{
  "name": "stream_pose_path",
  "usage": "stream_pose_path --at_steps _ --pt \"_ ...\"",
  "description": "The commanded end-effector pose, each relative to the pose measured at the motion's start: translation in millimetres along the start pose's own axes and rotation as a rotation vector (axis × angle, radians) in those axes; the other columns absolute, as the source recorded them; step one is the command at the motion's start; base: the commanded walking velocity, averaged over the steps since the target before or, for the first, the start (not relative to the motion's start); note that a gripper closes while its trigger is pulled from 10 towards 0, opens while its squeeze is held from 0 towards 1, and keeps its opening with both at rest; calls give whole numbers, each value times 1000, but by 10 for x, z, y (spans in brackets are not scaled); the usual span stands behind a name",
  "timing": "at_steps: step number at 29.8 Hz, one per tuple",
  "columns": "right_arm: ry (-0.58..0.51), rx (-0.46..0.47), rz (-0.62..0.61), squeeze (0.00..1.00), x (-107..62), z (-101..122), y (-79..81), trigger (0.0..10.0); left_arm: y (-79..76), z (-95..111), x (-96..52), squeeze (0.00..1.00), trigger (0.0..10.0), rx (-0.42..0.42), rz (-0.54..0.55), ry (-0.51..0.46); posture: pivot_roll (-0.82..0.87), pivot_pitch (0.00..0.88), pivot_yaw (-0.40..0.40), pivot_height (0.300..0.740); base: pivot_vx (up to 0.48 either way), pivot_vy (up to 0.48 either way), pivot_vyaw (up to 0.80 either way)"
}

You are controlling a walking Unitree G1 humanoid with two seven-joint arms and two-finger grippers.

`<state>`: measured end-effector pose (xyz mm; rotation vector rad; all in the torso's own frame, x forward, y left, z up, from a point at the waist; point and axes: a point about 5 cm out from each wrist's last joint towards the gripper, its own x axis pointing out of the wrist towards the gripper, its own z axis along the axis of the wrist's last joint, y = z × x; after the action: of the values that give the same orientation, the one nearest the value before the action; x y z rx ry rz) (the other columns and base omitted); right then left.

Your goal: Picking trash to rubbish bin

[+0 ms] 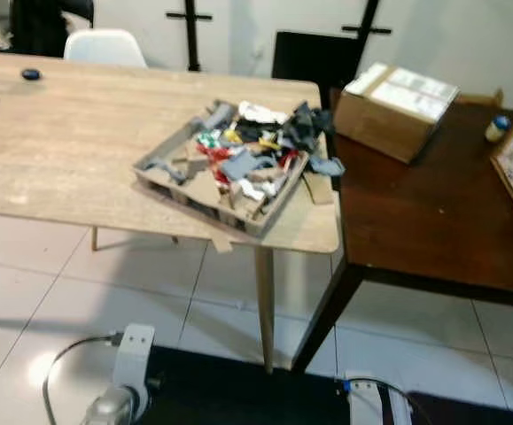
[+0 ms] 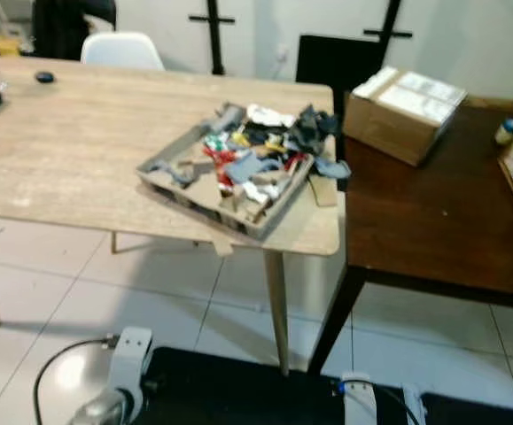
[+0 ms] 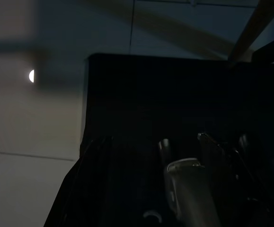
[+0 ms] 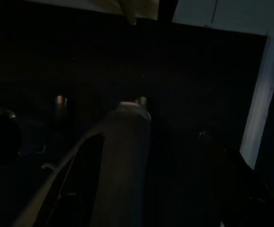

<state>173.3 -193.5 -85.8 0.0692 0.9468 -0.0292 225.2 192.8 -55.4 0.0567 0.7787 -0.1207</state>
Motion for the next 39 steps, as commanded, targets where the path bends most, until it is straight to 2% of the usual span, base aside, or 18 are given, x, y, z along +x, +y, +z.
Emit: stream_pose_path --at_steps 1,5,18,30,39 --pt "25 15 -19 0 -26 -85 -68 10000 -46 -87 -8 0 10000 -15 -2 31 55 123 29 740 0 0 0" --pt "23 14 -19 0 -25 -79 -71 10000 -40 -77 -5 0 10000 26 9 34 55 123 29 740 0 0 0" --pt "21 32 -11 0 -19 -65 -54 10000 -60 -77 -2 0 10000 30 5 31 59 125 28 740 0 0 0" --pt "32 36 -14 0 -19 -80 -50 10000 -62 -76 -5 0 10000 25 5 21 62 125 29 740 0 0 -781" --pt "42 14 8 0 -11 -80 -8 10000 -36 -55 -7 0 10000 19 19 7 64 122 28 740 0 0 0"
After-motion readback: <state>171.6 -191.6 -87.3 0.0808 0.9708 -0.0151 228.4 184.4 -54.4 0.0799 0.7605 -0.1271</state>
